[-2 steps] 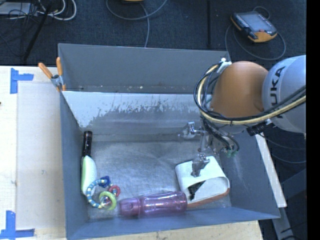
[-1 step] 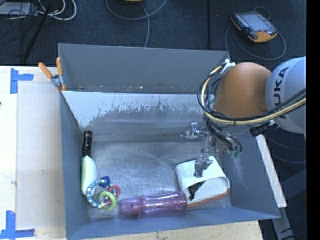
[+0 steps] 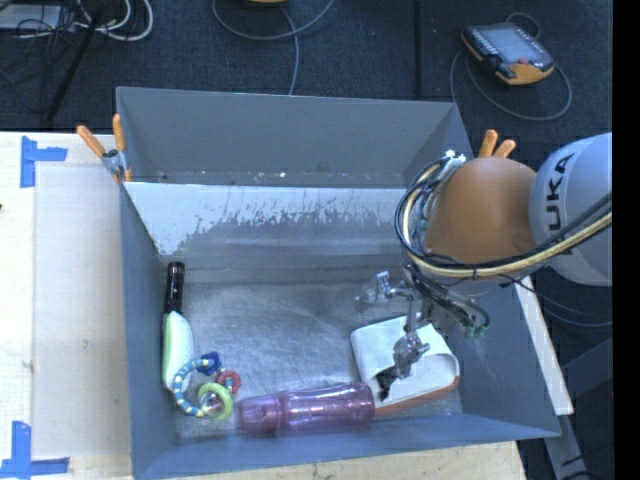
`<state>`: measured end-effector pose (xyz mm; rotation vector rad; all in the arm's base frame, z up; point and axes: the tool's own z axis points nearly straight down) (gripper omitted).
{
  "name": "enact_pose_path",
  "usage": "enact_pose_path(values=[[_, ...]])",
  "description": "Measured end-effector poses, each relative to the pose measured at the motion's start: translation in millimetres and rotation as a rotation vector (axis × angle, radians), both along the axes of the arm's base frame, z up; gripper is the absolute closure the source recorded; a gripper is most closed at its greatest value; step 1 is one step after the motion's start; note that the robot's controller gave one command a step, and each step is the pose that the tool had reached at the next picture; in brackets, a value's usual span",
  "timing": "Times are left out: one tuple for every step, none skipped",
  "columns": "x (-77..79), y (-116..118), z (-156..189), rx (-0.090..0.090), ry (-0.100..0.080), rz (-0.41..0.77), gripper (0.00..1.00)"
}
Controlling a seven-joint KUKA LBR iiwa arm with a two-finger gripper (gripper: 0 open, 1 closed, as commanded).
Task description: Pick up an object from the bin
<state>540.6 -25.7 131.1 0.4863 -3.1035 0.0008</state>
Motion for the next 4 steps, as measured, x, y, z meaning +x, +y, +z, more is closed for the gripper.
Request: enact_pose_path(values=[[-4.6,-11.8,-15.9,0.002,0.002,0.222,0.0],[24.3,-22.3,-55.9,-0.001,0.032,-0.055,1.0],[24.3,-22.4,-55.9,-0.001,0.032,-0.056,1.0],[7.2,-12.6,83.6,0.001,0.001,-0.038,1.0]])
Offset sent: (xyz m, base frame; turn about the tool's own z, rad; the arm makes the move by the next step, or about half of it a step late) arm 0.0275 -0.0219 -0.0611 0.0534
